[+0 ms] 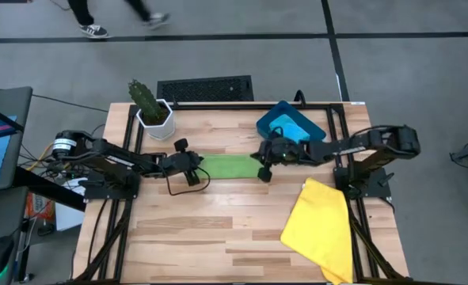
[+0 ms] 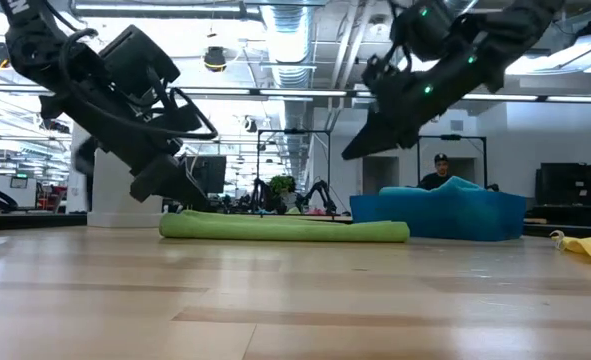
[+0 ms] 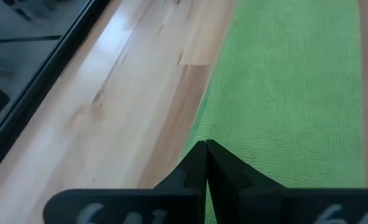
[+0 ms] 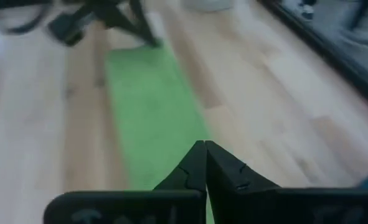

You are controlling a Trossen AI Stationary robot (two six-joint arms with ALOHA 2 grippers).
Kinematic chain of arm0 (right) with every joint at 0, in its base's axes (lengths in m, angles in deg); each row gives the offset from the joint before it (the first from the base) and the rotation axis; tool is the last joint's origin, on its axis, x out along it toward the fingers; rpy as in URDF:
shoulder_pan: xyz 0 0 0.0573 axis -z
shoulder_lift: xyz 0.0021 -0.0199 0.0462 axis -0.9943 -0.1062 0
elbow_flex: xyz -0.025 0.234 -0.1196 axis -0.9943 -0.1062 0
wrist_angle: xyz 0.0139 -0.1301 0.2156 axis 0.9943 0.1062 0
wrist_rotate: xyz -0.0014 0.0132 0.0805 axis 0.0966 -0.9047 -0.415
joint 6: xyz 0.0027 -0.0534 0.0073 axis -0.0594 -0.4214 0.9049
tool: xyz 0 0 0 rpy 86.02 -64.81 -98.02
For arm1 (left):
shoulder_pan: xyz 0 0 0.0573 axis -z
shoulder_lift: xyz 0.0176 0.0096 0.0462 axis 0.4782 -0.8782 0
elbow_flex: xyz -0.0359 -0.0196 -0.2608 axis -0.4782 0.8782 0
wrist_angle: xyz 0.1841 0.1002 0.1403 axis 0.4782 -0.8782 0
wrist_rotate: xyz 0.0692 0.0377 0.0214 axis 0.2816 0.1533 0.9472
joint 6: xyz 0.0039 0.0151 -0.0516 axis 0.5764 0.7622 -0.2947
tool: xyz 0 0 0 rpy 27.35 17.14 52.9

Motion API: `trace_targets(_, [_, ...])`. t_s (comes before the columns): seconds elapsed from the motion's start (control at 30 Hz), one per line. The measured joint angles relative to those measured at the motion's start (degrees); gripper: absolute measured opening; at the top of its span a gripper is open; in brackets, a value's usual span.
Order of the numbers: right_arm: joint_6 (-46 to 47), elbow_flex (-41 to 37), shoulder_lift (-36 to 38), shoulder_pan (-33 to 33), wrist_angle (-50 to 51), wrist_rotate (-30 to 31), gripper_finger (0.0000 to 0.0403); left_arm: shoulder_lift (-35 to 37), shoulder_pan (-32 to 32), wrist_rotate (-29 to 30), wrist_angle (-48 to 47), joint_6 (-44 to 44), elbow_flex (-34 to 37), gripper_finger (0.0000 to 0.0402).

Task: Fold microfiber towels
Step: Fold the green microfiber towel

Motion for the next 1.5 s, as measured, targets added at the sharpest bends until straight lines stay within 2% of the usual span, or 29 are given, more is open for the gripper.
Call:
trace_targets(0.2, [2.41, -3.98, -2.48, -7.02, -2.97, 0.11, 0.0021, 3.68, 4.52, 2.5, 0.44, -1.48, -1.68, 0.0])
trace_targets(0.33, [4.65, -5.97, -5.98, -9.46, -4.51, 4.24, 0.0015, 3.57, 7.16, 2.4, 0.67, -2.47, -1.17, 0.0])
trace_targets(0.47, [5.55, -6.14, -9.91, -9.59, -5.77, 4.83, 0.002, -0.85, 7.77, 2.21, 1.37, -5.58, 0.3, 0.0])
trace_targets(0.63, [7.33, -6.1, -14.11, -9.36, -6.49, 5.05, 0.0022, -8.75, 8.22, 0.92, 7.46, -6.79, 0.44, 0.0])
trace_targets(0.77, [7.81, -5.96, -14.57, -9.56, -6.66, 4.94, 0.0019, -14.65, 8.76, 1.67, 10.62, -8.35, -0.14, 0.0])
trace_targets(0.9, [7.53, -6.2, -12.34, -9.68, -4.41, 4.42, 0.0024, -16.48, 8.9, 2.99, 10.74, -8.84, -0.28, 0.0])
trace_targets(1.03, [7.3, -6.13, -7.27, -9.7, -0.6, 4.33, 0.0028, -13.72, 8.88, 3.81, 6.95, -8.86, -0.17, 0.0])
trace_targets(1.2, [4.82, -6.16, -2.17, -10.75, 4.45, 4.23, 0.003, -6.2, 8.85, 2.76, -0.52, -9.11, 0.22, 0.0])
trace_targets(1.37, [-1.71, -6.13, -3.43, -12.52, -0.28, 4.68, 0.007, 0.76, 8.84, 0.31, 0.27, -6.99, 0.07, 0.0])
trace_targets(1.5, [-2.83, -6.15, -6.8, -10.79, -3.22, 7.82, 0.0099, 1.88, 8.82, 0.35, 1.7, -6.46, 0.07, 0.0])
